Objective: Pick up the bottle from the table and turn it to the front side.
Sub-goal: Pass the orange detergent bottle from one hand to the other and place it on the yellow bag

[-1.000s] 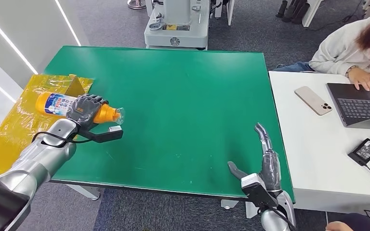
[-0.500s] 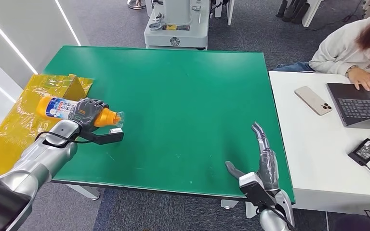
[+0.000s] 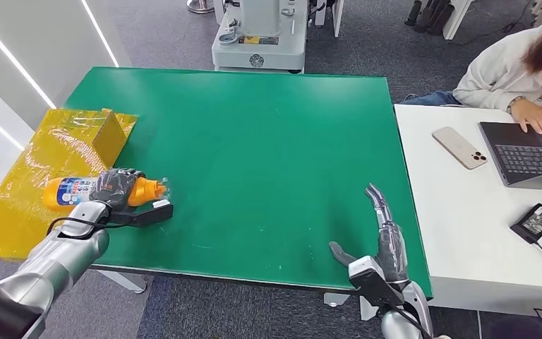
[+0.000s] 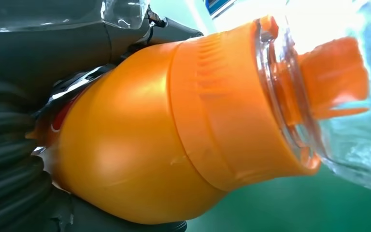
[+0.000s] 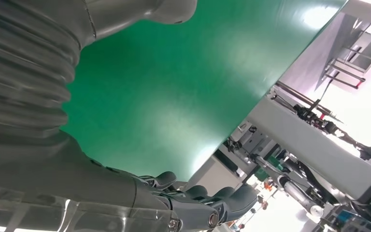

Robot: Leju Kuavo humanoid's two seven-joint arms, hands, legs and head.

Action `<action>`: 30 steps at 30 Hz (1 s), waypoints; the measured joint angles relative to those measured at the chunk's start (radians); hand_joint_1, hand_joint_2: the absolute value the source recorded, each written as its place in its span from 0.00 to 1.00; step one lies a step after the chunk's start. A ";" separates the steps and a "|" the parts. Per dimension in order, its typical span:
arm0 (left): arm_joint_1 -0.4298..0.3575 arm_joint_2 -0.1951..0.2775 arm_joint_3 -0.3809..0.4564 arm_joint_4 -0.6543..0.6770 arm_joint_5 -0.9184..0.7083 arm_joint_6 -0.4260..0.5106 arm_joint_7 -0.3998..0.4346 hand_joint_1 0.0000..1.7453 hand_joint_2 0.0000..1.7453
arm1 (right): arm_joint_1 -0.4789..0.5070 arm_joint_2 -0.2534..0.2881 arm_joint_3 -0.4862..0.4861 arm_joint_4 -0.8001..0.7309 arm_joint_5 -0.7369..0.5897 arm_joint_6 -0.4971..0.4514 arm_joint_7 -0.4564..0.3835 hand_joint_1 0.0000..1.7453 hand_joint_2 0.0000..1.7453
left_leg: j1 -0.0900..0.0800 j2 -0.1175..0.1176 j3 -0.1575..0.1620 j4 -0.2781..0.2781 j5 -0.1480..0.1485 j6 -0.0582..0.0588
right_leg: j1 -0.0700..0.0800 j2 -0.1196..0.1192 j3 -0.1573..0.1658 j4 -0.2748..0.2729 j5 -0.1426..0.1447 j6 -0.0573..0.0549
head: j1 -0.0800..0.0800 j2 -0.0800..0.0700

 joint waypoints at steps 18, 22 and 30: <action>0.034 -0.026 0.032 0.005 -0.045 0.037 -0.001 0.00 1.00 | 0.060 -0.007 0.006 -0.096 0.066 0.048 0.019 0.00 1.00 | 0.000 0.000 0.000 0.000 0.000 0.000 | 0.000 0.000 0.000 0.000 0.000 0.000 | 0.000 0.000; 0.037 -0.035 0.042 0.005 -0.060 0.052 0.007 0.00 1.00 | 0.059 -0.015 0.013 -0.092 0.052 0.046 0.008 0.00 1.00 | 0.000 0.000 0.000 0.000 0.000 0.000 | 0.000 0.000 0.000 0.000 0.000 0.000 | 0.000 0.000; 0.039 -0.043 0.056 0.005 -0.069 0.070 0.023 0.00 1.00 | 0.064 -0.017 0.026 -0.096 0.048 0.041 0.026 0.00 1.00 | 0.000 0.000 0.000 0.000 0.000 0.000 | 0.000 0.000 0.000 0.000 0.000 0.000 | 0.000 0.000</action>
